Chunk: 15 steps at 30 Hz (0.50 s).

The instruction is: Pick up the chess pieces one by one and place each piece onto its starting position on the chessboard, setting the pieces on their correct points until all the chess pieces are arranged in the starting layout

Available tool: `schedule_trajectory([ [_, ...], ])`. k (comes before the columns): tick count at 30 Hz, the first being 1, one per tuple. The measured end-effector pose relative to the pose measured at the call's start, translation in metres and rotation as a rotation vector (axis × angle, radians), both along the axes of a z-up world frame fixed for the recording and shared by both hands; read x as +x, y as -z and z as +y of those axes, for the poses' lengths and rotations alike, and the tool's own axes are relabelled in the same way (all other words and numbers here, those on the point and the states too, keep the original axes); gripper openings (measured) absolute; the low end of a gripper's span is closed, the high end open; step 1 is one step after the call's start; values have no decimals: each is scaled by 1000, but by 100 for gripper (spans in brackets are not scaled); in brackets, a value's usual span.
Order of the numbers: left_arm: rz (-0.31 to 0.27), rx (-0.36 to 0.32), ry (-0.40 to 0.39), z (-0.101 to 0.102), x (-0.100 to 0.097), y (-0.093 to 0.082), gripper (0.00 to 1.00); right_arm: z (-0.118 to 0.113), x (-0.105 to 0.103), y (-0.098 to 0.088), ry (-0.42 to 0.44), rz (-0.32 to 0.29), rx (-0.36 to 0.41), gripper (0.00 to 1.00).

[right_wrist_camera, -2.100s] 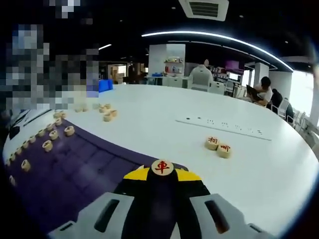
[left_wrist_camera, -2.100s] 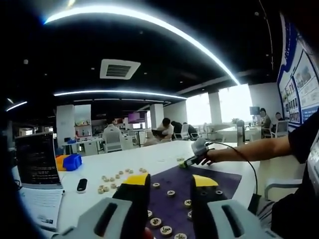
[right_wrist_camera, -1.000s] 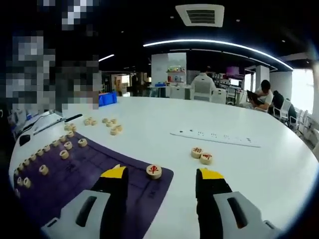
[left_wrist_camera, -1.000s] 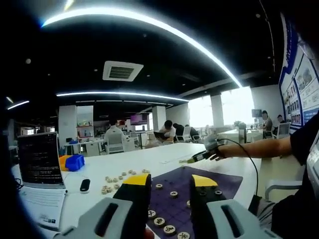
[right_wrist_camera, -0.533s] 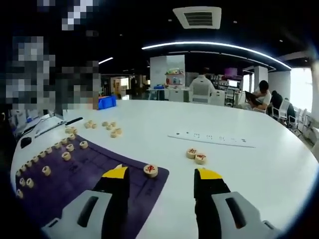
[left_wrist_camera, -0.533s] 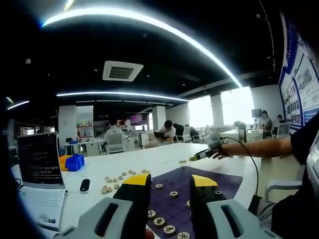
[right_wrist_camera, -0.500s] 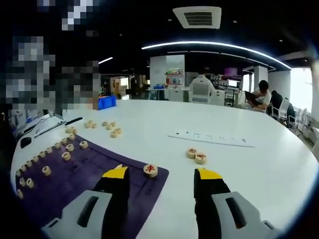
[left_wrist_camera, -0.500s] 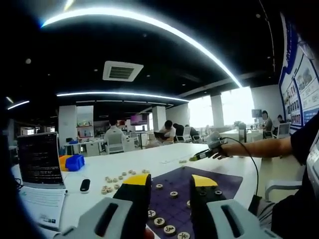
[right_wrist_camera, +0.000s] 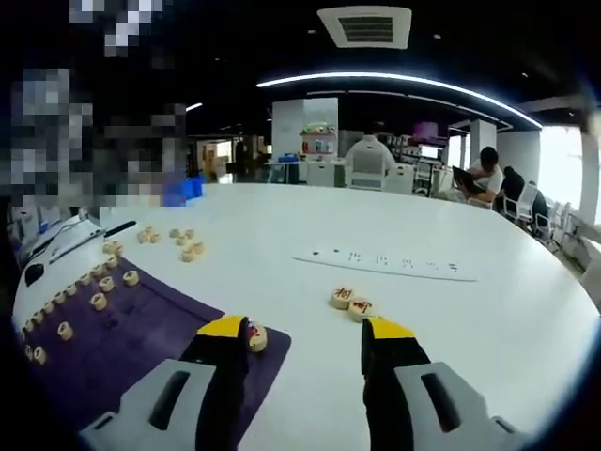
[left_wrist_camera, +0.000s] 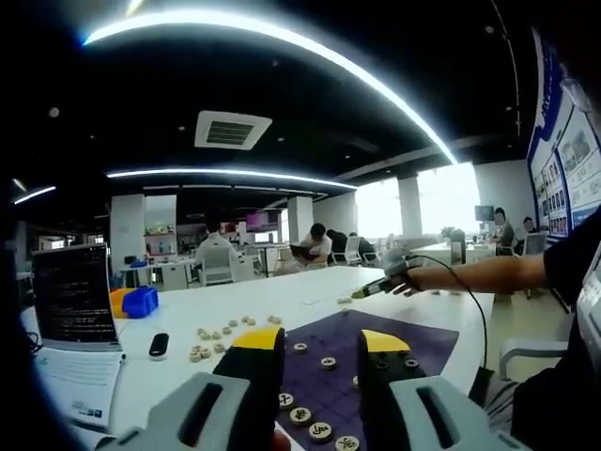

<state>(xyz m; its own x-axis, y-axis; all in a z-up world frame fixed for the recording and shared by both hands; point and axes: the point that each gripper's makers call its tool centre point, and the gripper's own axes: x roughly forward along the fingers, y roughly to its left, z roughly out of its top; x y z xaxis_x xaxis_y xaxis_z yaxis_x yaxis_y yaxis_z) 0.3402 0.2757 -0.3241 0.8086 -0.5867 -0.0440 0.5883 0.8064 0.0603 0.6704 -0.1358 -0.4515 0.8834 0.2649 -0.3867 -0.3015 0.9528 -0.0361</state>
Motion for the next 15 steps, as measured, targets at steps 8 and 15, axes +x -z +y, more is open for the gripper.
schedule_trajectory([
  [8, 31, 5, -2, -2, 10, 14, 32, -11, 24, 22, 62, 26, -5, 45],
  [15, 22, -27, -39, 3, 14, 11, 32, -14, 40, 33, 87, 23, -2, 41],
])
